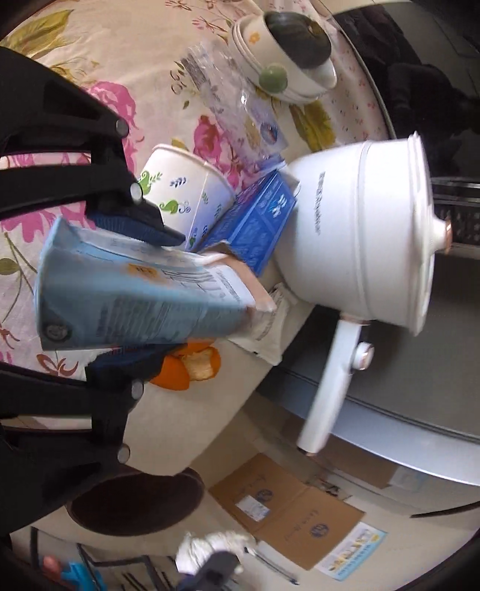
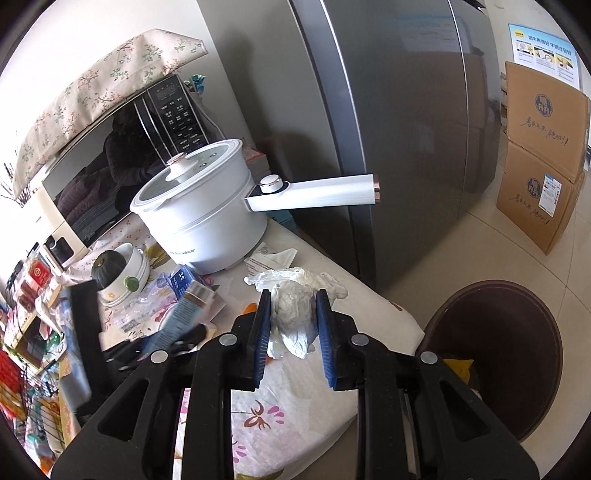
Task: Collect trash
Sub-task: 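Grasp the light blue milk carton with the left gripper while the right holds the tissue, then carry the carton and tissue over the brown bin and open both grippers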
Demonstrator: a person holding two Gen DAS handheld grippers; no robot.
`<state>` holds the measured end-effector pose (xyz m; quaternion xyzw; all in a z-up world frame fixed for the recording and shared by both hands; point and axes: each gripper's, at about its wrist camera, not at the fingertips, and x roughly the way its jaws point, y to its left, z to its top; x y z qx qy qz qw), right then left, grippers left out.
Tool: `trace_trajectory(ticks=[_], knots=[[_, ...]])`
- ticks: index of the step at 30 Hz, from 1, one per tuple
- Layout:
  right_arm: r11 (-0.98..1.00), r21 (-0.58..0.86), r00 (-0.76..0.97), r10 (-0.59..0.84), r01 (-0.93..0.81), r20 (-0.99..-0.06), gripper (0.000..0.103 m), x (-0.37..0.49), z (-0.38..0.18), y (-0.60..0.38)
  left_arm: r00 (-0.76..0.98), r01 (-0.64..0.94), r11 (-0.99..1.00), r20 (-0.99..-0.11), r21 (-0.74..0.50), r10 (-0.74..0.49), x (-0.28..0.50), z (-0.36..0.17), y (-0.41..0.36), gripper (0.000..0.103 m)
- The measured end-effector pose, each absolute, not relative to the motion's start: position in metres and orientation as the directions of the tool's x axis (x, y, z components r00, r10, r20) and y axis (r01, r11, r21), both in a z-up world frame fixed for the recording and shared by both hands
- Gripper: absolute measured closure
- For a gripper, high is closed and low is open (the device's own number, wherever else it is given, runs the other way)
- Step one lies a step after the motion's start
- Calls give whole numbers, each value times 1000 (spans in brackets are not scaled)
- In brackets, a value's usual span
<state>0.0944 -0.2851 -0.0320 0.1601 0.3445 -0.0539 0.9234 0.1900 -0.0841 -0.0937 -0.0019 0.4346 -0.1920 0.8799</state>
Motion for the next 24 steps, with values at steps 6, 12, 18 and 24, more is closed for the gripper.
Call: trace_trajectory(ticks=[6,12,18,24], knots=[[949,249,761,17,191,-649,80,94,-32,-277,585,279,928,-722,-248,-369,176,-79,-64,72],[962,220,776,12,164,-631,80,91,-27,-264,641,259,926,-669,-274,-377,160,-57,-51,72],[963,221,785,15,156,-619,80,88,-22,-261,686,267,923,-618,-278,-384,144,-32,-47,72],[962,222,798,6,160,-603,80,85,-16,-264,704,291,914,-583,-283,-405,133,-13,-53,72]])
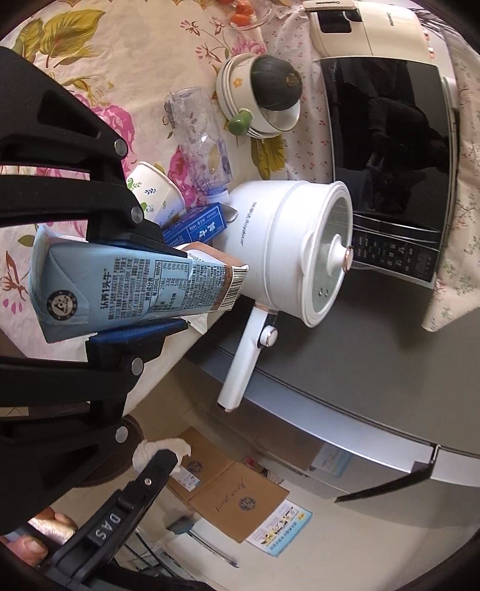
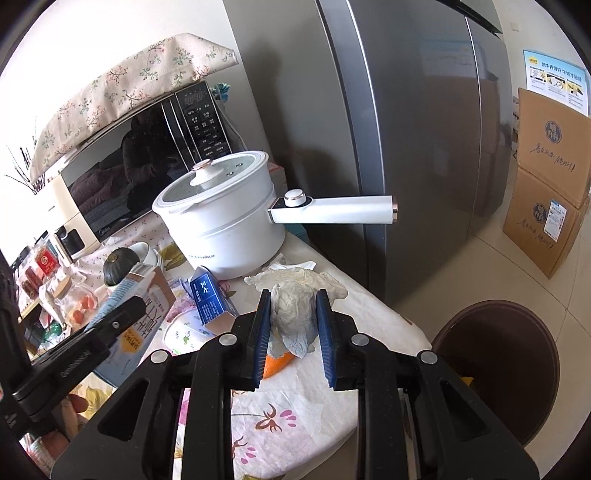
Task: Collect trash
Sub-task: 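Carry the carton and tissue over the brown bin and open both grippers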
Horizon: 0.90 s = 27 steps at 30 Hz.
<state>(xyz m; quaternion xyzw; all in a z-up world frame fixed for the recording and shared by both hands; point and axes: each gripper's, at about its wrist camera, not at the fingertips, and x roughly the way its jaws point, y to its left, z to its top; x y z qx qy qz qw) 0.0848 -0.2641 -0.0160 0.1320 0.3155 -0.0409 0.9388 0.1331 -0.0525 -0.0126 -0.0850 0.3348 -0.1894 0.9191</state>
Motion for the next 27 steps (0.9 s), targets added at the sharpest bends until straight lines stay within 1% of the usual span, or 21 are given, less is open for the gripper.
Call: trace_trajectory(ticks=[7,16,23,27], knots=[[959,217,807,-20,182,-591,80,78,-11,-276,706,325,903,-563,-280,-429,121,0,-70,72],[949,216,812,-63,228,-580,80,64,-6,-303,678,391,872,-549,-293,-489,106,6,-108,72],[929,224,806,-116,295,-580,80,46,-5,-340,638,448,838,-545,-311,-544,94,8,-147,72],[908,228,788,-156,352,-596,80,36,-10,-370,605,484,814,-549,-321,-576,87,7,-172,72]])
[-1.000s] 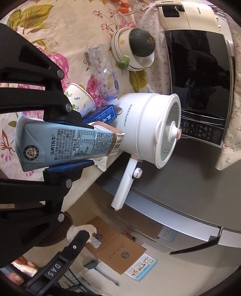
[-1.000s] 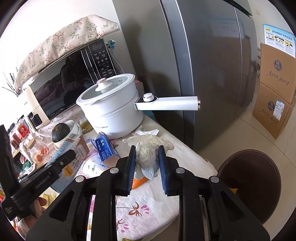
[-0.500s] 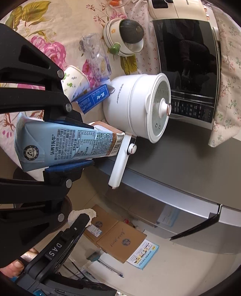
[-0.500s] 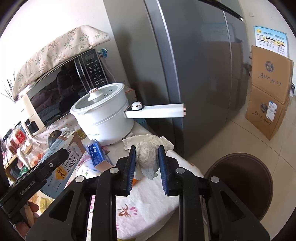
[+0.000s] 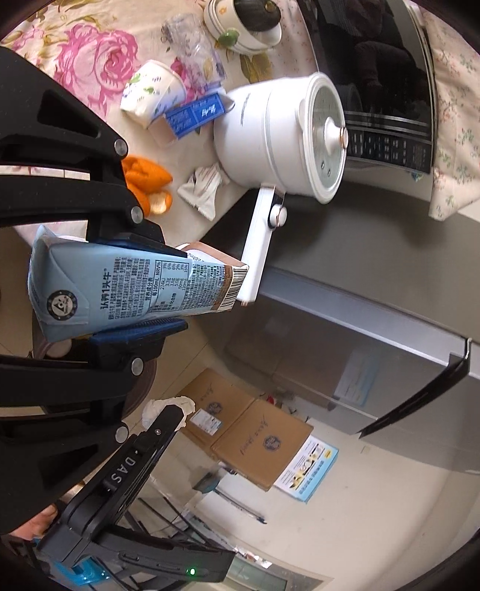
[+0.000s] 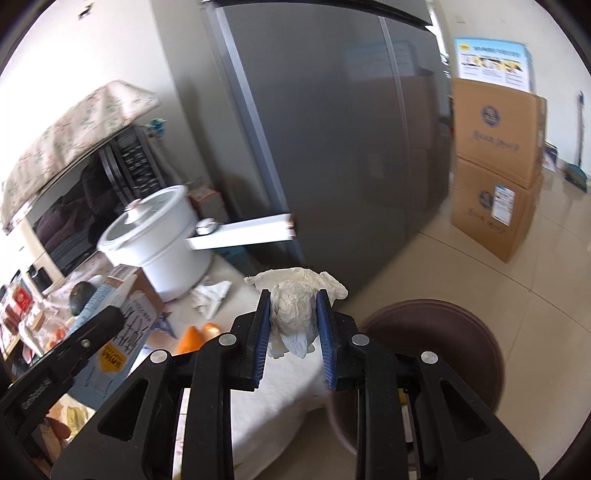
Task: Collect trash
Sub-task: 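Carry the carton and tissue over the brown bin and open both grippers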
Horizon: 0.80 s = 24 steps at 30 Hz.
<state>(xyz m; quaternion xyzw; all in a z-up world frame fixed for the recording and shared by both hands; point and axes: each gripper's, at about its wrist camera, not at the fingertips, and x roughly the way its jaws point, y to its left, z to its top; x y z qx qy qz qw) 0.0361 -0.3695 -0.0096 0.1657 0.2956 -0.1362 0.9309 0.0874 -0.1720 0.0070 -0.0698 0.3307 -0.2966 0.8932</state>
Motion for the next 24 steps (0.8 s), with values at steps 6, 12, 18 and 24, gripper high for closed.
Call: trace_trajectory(ticks=[6,12,18,24], knots=[[854,237,744,-229,463,-628,79,19,-22,-423,557,535,779,-557,-326,-616,76,2,-208,72],[797,245,689,-270,552,-672,78,3,-40,-474,498,575,742,-573,-344,-651,68,-6,-247,72],[734,283,661,-290,618,-692,24,-6,-48,-498,416,599,703,-603,-382,-681,67,-18,-286,72],[649,287,635,-397,705,-663,7,-28,-41,-517,362,622,673,-615,-401,-701,66,-25,-319,71]])
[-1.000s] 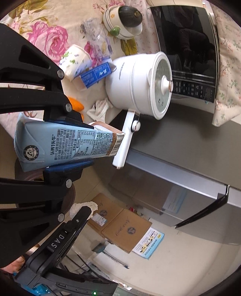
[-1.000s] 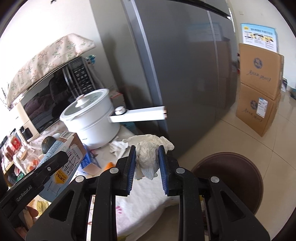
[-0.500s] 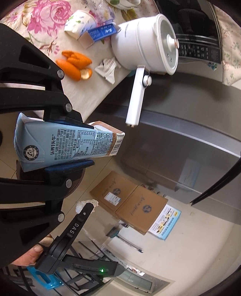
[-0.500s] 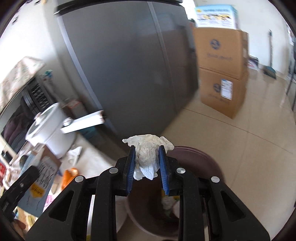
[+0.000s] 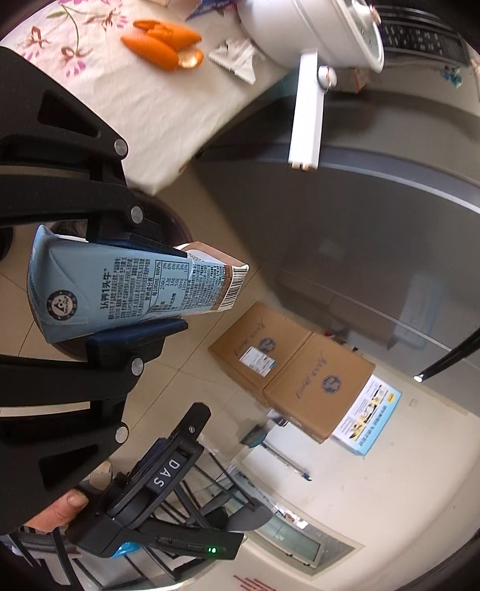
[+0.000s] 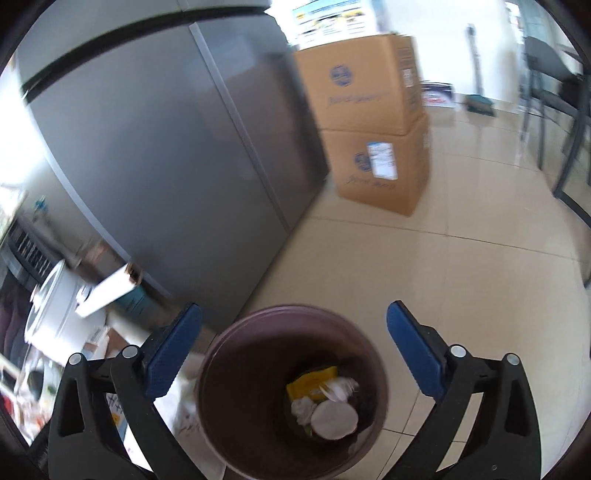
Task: Collect trash
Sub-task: 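Carry the carton and tissue over the brown bin and open both grippers, then move both tools back from the bin to the table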
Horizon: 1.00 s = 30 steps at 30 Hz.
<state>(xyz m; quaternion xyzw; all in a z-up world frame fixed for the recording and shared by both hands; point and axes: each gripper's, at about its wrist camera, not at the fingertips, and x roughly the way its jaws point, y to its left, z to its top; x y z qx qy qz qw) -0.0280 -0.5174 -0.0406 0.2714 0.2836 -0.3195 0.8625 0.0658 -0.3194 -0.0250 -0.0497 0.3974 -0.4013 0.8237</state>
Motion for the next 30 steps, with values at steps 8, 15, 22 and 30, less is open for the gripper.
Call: trace_trajectory(ticks=[8,15,22,30], knots=[[565,240,548,-473,789,-690,7,-49,-47,-543,310,632,654,-638,-416,-705,70,-35,-358,71],[562,87,472,-589,823,-656,7,-47,-42,-540,273,644,639,-654,-421,-706,77,-41,-388,70],[538,-13,417,-669,843,-615,7,-45,-40,-535,313,644,659,-653,-387,-689,80,-39,-393,51],[568,-22,447,-670,823,-593,7,-30,-38,-513,465,602,747,-637,-281,-615,82,-34,-364,41]])
